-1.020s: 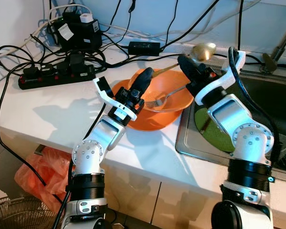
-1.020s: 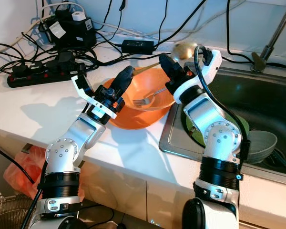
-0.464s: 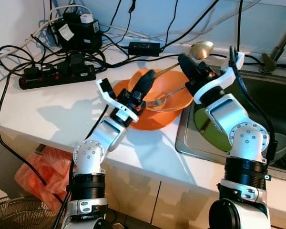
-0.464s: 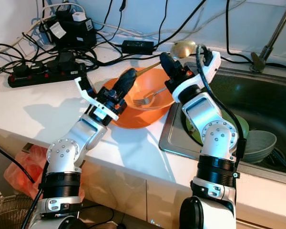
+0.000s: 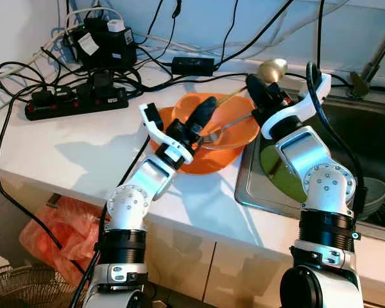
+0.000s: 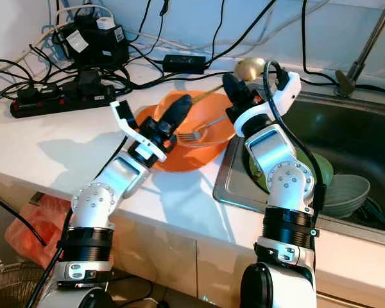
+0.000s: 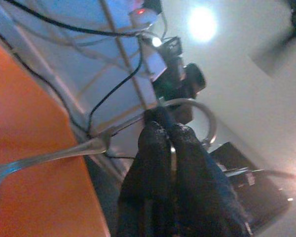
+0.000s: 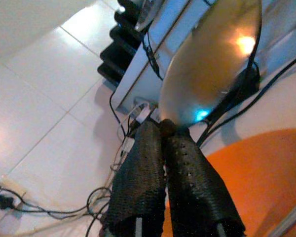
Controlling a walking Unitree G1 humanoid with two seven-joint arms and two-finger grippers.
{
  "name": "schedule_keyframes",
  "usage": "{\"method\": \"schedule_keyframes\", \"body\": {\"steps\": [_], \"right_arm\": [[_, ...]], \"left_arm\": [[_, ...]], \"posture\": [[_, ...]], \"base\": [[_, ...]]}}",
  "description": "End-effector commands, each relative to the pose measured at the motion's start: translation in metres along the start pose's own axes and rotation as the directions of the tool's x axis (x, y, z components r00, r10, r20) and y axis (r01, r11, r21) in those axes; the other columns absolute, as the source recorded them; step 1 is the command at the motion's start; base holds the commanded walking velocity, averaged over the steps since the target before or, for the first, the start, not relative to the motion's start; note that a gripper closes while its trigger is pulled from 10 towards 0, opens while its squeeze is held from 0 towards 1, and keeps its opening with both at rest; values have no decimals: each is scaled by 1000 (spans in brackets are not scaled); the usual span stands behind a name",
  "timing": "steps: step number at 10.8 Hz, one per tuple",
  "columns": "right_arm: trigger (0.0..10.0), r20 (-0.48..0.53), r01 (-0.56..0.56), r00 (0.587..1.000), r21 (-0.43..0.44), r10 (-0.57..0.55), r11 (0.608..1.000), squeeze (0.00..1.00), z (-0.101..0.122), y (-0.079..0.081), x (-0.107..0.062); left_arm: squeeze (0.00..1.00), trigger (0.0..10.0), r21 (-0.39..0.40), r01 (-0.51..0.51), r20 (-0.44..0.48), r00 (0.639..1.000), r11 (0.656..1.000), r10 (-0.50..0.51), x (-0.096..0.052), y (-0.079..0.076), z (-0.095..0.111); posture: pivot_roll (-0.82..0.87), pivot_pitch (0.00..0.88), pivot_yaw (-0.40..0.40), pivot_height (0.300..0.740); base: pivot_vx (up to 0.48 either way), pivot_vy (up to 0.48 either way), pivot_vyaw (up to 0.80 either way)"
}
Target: Kitchen organization
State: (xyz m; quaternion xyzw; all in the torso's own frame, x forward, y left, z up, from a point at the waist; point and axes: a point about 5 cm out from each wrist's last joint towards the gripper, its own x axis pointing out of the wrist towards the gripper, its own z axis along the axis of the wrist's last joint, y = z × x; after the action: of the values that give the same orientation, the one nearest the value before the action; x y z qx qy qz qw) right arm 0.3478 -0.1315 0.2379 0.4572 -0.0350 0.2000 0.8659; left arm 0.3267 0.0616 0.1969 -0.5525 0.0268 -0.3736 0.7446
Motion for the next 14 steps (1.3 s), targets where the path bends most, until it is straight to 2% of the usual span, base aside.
{"method": "schedule_keyframes", "body": {"steps": [1,8,10,11,14], "right_arm": [[0,137,-21,990,-37,25,999,0,30,9,0],[0,184,27,983,-44,-19,999,0,37,2,0],[0,258,139,960,-113,-106,984,0,53,-10,-4],[0,321,239,929,-138,-185,961,0,67,-24,-9],[0,394,335,883,-145,-256,931,0,88,-41,-20]], "left_arm": [[1000,10000,10,-63,-15,998,998,63,0,8,-3],[1000,10000,27,-85,-25,996,996,86,-3,13,-7],[1000,10000,141,-79,-112,989,987,95,-5,12,-14],[1000,10000,232,-51,-164,982,971,91,-7,9,-19],[1000,10000,380,21,-241,967,925,78,-8,0,-25]], "posture": [[-18,28,29,740],[-19,34,30,740],[-18,37,30,740],[-15,38,29,740],[-11,38,30,740]], "base": [[0,0,0],[0,0,0],[0,0,0],[0,0,0],[0,0,0]]}}
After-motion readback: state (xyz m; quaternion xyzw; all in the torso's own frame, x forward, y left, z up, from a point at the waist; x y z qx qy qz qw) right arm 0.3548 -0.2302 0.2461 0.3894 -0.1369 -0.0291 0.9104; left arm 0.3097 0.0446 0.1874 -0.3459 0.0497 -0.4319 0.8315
